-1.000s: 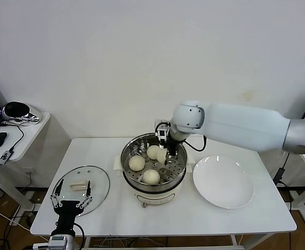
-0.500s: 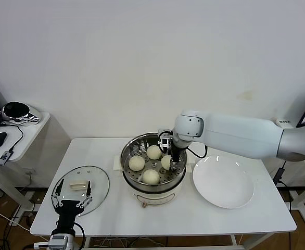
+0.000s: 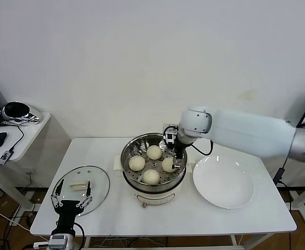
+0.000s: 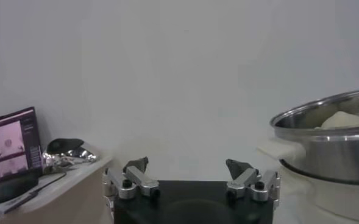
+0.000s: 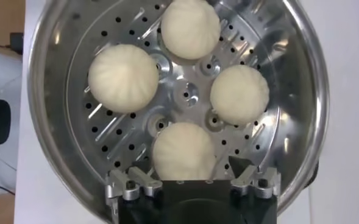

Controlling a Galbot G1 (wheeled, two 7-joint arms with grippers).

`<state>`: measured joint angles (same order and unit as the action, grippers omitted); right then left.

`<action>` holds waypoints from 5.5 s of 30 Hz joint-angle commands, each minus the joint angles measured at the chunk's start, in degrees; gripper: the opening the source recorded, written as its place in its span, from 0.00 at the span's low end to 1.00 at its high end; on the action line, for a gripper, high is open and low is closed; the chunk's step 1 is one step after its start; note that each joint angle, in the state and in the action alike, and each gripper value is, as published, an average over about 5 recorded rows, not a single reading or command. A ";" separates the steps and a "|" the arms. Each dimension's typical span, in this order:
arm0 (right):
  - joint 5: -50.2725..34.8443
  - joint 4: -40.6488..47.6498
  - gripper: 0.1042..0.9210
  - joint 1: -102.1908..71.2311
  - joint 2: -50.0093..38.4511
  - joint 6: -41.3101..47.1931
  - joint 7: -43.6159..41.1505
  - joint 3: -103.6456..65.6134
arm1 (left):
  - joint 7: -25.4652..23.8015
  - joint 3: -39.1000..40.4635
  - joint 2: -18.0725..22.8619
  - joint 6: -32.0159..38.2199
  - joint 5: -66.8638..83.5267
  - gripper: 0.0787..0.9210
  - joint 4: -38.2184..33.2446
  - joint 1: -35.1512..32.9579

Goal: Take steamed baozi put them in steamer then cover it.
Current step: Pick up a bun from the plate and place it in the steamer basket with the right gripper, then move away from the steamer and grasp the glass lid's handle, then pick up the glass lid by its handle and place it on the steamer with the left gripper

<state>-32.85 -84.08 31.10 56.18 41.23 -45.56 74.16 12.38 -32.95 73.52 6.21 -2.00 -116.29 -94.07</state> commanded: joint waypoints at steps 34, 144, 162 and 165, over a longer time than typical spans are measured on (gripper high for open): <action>22.29 -19.85 0.88 -109.64 19.53 -59.55 31.65 -125.95 | 5.06 1.39 2.60 4.68 -16.50 0.88 4.58 -0.16; 25.77 -25.46 0.88 -122.83 26.59 -57.00 34.22 -132.27 | -9.80 -11.26 -24.15 -14.30 -44.01 0.08 4.55 9.43; 35.33 -26.40 0.88 -121.10 30.12 -55.24 36.26 -128.77 | -16.12 28.09 -28.46 -34.43 -47.18 0.08 -4.65 37.25; 36.10 -26.11 0.88 -120.28 30.64 -54.54 36.70 -128.30 | -19.06 34.73 -25.56 -38.38 -48.03 0.08 -2.62 44.02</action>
<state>-0.87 -110.27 -90.56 85.66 -14.88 -9.75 -55.32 -0.33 -22.35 46.10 -19.29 -47.09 -116.55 -69.98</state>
